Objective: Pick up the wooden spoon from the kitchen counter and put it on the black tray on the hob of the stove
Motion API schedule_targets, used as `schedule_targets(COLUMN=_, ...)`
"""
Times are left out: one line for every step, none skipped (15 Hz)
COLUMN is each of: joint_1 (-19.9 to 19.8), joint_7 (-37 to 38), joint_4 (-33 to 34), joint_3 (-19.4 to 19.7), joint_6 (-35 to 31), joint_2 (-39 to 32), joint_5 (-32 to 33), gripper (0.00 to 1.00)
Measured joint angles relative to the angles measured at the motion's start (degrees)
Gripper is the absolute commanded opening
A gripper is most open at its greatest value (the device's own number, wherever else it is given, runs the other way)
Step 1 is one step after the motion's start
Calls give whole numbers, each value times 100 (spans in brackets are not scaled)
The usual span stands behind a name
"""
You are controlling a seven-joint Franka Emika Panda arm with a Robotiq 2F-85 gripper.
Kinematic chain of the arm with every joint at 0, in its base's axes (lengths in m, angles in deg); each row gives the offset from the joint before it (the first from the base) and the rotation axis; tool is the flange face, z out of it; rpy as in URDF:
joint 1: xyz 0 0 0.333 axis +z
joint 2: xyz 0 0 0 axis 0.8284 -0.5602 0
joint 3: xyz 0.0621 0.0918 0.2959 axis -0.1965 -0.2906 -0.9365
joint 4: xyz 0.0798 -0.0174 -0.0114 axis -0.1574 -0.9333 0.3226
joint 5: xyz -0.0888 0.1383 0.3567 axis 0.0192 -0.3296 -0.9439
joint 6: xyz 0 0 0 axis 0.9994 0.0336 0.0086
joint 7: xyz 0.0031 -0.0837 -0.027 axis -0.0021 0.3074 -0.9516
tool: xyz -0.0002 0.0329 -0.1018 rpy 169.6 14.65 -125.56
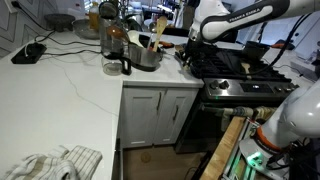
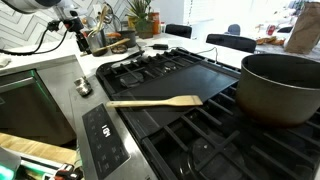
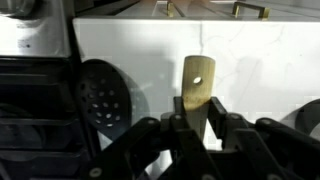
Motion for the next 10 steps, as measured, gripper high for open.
schedule_targets(joint_1=-91, joint_7=-1, joint_4=-82, joint_3=48, joint_6=92, joint_2=184, joint_5=2, gripper=7)
schedule_targets(joint_1=-204, joint_7=-9, joint_4=-177, joint_3=112, joint_6=165, joint_2=382, joint_5=15, gripper=7)
schedule_targets(joint_1=-346, joint_7=-23, joint_4=-276, joint_3=188, joint_6=254, joint_2=593, joint_5=64, gripper=7)
schedule_targets(joint_1=-495, joint_7=-71, joint_4=-370, joint_3=270, joint_6=346, joint_2=797, joint_5=115, gripper=7)
schedule_targets(joint_1=-665, joint_7=-114, joint_4=-453, joint_3=354, joint_6=439, joint_2=999, joint_5=192, gripper=7)
schedule_targets(joint_1=-864, joint_7=-121, joint_4=-528, joint_3=438, joint_6=531, joint_2=1193, joint_5=312, gripper=7)
schedule_targets(joint_1=-1066, joint_7=-177, joint_4=-599, joint_3=541, joint_6=594, joint_2=1376, joint_5=361, gripper=7)
schedule_targets(joint_1=-1260, joint_7=-260, joint_4=-661, joint_3=662, joint_6=639, joint_2=1532, joint_5=384, gripper=7)
schedule_targets(joint_1=-1471, joint_7=-332, joint_4=-705, joint_3=792, joint_6=691, joint_2=1668, joint_5=418, gripper=7)
schedule_targets(joint_1=-1693, joint_7=-392, joint_4=-734, joint_3=925, joint_6=759, joint_2=1781, joint_5=444, gripper=7)
